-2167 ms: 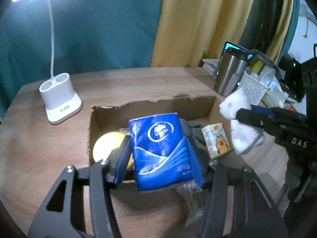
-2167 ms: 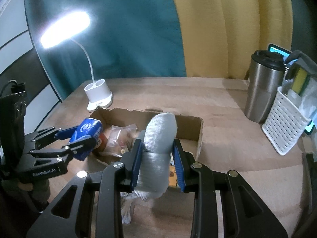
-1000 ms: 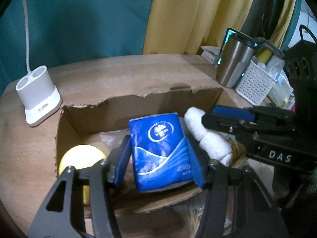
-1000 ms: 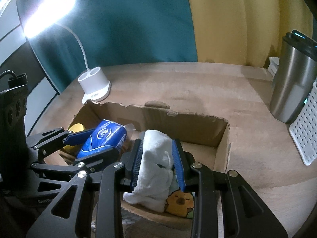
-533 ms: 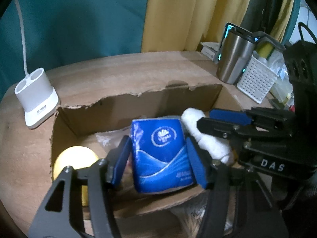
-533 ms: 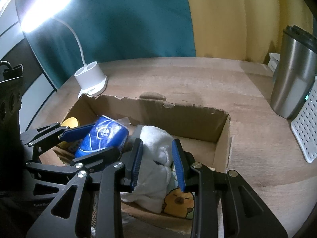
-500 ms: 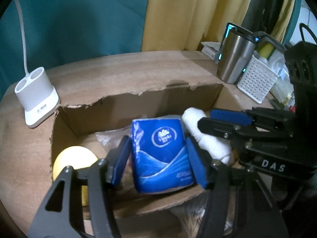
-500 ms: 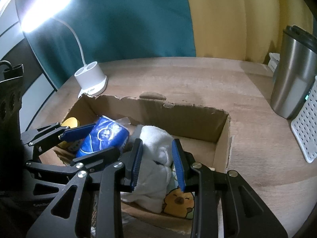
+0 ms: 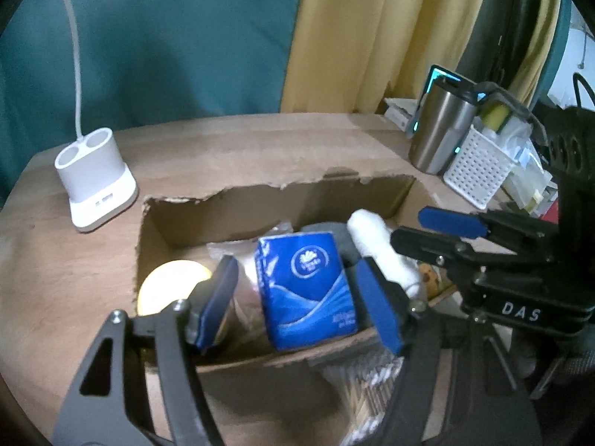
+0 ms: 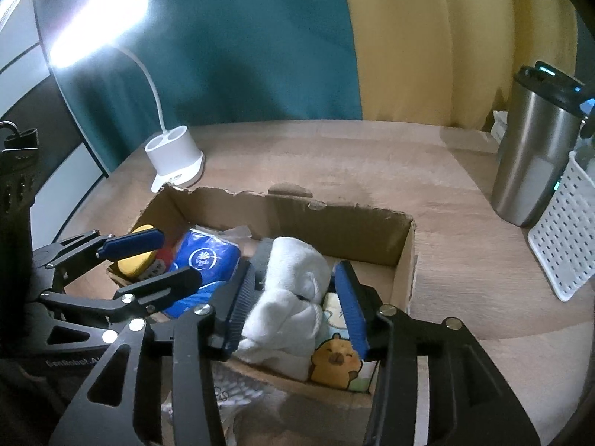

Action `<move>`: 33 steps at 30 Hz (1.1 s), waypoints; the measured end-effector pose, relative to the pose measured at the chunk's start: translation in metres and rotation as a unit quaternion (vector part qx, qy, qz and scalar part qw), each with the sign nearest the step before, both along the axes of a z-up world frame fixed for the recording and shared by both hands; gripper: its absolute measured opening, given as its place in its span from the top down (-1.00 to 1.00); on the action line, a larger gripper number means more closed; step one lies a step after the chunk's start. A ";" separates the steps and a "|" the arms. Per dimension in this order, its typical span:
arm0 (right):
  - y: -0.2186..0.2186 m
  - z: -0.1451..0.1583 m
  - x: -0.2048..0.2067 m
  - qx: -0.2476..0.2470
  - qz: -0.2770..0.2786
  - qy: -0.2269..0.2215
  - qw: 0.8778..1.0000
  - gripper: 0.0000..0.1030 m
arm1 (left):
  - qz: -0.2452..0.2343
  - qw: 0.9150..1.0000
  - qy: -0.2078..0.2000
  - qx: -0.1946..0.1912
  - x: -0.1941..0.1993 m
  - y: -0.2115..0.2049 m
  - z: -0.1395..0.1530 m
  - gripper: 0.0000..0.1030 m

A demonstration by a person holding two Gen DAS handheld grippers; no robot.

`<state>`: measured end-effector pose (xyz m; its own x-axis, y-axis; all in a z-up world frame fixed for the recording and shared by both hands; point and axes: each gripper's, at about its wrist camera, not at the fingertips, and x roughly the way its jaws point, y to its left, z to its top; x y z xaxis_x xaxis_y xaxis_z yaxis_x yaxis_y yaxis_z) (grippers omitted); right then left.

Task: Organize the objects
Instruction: 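Open the left gripper releasing the blue packet while the right gripper releases the white sock, then move the right gripper to the cotton swab bag and grasp it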

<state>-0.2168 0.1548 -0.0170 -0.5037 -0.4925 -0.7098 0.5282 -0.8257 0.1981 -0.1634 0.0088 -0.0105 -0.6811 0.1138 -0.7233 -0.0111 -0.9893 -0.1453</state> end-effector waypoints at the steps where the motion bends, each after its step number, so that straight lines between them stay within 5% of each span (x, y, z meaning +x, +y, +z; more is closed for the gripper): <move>1: 0.000 0.001 0.002 0.002 -0.001 0.002 1.000 -0.01 | 0.000 1.000 0.002 0.000 0.002 -0.001 0.001 -0.33; 33: -0.008 0.014 0.071 0.029 -0.024 0.021 0.999 -0.15 | 0.021 0.999 0.032 0.003 0.077 -0.028 0.008 -0.33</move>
<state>-0.1453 0.1471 -0.0033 -0.5555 -0.4255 -0.7144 0.4946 -0.8597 0.1275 -0.0859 -0.0191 -0.0025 -0.7307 0.0888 -0.6769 0.0210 -0.9881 -0.1523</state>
